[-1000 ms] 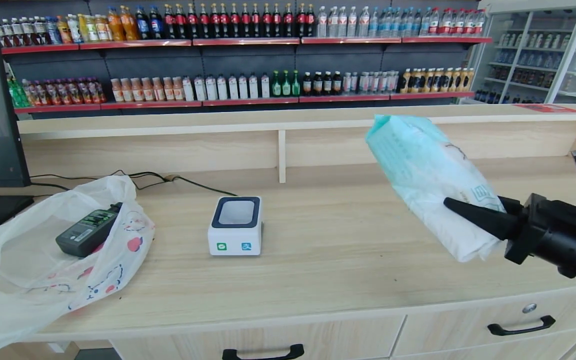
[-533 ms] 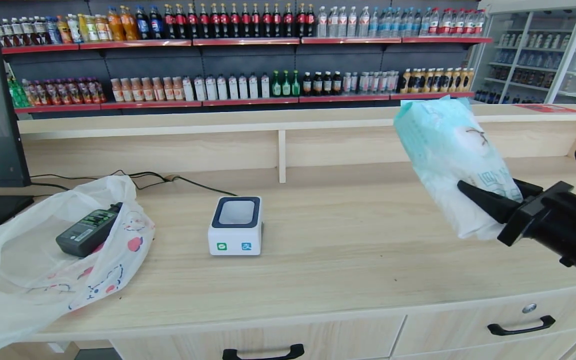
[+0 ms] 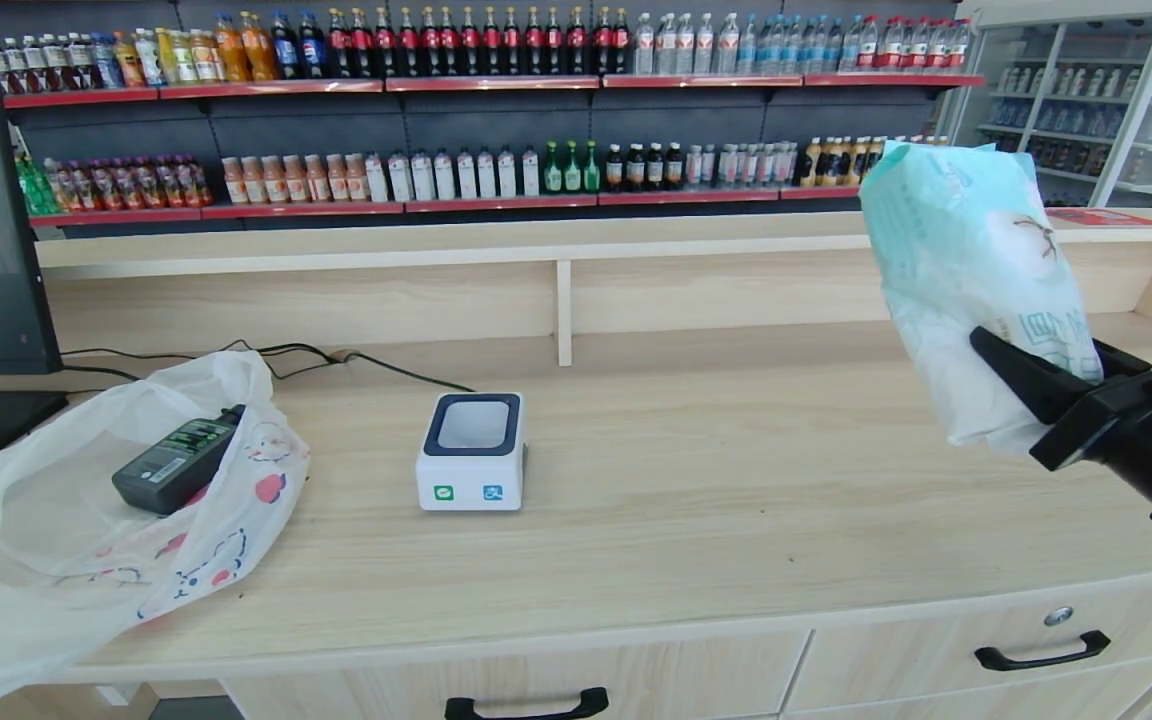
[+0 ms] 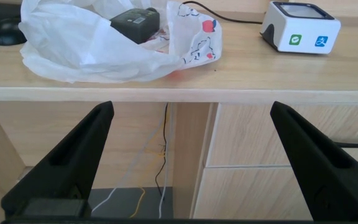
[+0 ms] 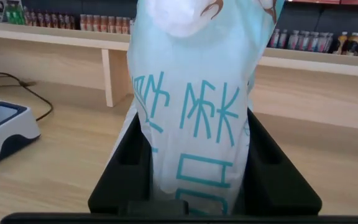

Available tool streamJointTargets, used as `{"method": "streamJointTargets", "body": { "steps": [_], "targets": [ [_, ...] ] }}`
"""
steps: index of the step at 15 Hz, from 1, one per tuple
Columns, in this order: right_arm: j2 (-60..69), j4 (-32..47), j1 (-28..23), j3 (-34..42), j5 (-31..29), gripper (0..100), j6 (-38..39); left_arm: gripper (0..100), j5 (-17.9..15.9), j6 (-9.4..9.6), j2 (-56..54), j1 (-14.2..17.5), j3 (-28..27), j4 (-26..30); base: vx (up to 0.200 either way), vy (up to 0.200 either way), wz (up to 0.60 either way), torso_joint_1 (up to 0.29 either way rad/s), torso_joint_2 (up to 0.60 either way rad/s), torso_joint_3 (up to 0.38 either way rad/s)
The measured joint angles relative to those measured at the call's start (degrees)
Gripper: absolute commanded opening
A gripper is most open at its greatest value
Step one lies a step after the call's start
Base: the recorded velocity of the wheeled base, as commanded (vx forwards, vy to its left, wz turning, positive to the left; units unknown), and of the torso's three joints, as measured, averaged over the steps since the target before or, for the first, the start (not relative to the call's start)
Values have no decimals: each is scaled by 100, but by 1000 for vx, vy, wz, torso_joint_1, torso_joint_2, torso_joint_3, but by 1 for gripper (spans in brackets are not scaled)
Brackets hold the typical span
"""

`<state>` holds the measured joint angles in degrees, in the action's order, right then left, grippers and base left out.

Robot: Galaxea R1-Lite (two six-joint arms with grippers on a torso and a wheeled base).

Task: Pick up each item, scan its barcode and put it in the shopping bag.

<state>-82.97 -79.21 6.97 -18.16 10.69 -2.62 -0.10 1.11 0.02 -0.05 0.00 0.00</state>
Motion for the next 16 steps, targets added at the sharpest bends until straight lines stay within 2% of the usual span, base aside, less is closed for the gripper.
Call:
{"method": "streamJointTargets", "body": {
  "steps": [2, 4, 7, 10, 14, 16],
  "targets": [
    [-236, -646, 0, -18, 4, 0, -161, 100, 0, -11, 0, 5, 0, 0, 0, 0, 0, 0, 0, 0],
    [-499, -846, 2, 4, 4, 0, -325, 100, 0, -13, 0, 5, 0, 0, 0, 0, 0, 0, 0, 0],
    [-763, -1007, -34, -44, -5, 0, -455, 100, 0, -10, 0, 5, 0, 0, 0, 0, 0, 0, 0, 0],
    [-903, -1069, -87, -171, -2, 0, -441, 100, 0, -13, 0, 5, 0, -2, -200, 0, 0, 12, 2, 7],
    [-907, -1102, -155, -176, 4, 0, -336, 100, 0, -13, 0, 5, 0, -10, 0, 0, 0, 0, 0, 0],
    [-879, -1058, -166, -160, 0, 0, -329, 100, 0, -22, 0, 5, 0, -5, 0, 200, 0, 22, 10, -2]
  ]
}}
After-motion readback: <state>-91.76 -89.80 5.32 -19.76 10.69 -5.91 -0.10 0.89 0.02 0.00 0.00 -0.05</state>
